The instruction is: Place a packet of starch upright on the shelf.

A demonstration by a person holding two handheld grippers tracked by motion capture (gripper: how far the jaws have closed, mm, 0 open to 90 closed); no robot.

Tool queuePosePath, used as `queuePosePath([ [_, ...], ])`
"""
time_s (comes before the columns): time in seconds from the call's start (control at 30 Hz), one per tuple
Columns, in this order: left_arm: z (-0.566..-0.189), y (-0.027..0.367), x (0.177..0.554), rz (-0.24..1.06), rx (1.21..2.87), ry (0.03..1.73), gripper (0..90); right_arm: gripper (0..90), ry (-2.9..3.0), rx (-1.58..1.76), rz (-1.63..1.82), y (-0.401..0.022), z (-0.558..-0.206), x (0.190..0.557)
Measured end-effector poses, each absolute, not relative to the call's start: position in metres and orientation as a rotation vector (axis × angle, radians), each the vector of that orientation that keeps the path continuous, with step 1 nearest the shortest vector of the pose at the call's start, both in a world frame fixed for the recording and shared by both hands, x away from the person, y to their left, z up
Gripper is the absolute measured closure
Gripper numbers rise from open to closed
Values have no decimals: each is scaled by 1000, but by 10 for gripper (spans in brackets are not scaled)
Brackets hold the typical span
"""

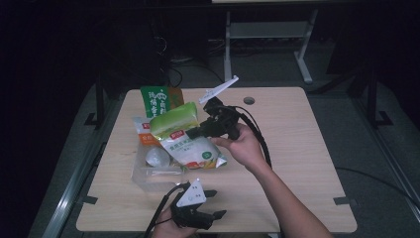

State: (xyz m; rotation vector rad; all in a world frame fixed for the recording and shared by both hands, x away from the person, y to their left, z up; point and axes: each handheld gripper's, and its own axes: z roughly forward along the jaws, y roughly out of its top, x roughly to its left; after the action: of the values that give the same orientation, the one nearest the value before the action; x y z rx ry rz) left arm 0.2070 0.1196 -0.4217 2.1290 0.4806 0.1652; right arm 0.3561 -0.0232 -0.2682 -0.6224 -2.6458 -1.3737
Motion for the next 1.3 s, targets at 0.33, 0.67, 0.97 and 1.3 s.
queuePosePath([
  [0.33,-424,121,207,172,2126,491,362,899,-2628,-576,-1365,8,-266,360],
  [0.67,-425,122,206,177,2127,492,364,899,-2616,-521,-1347,39,-269,363],
  [0.97,-425,123,205,189,2128,486,363,899,-2600,-449,-1316,69,-279,366],
  [1.3,-426,123,204,179,2115,502,362,898,-2545,-420,-1258,96,-302,371],
])
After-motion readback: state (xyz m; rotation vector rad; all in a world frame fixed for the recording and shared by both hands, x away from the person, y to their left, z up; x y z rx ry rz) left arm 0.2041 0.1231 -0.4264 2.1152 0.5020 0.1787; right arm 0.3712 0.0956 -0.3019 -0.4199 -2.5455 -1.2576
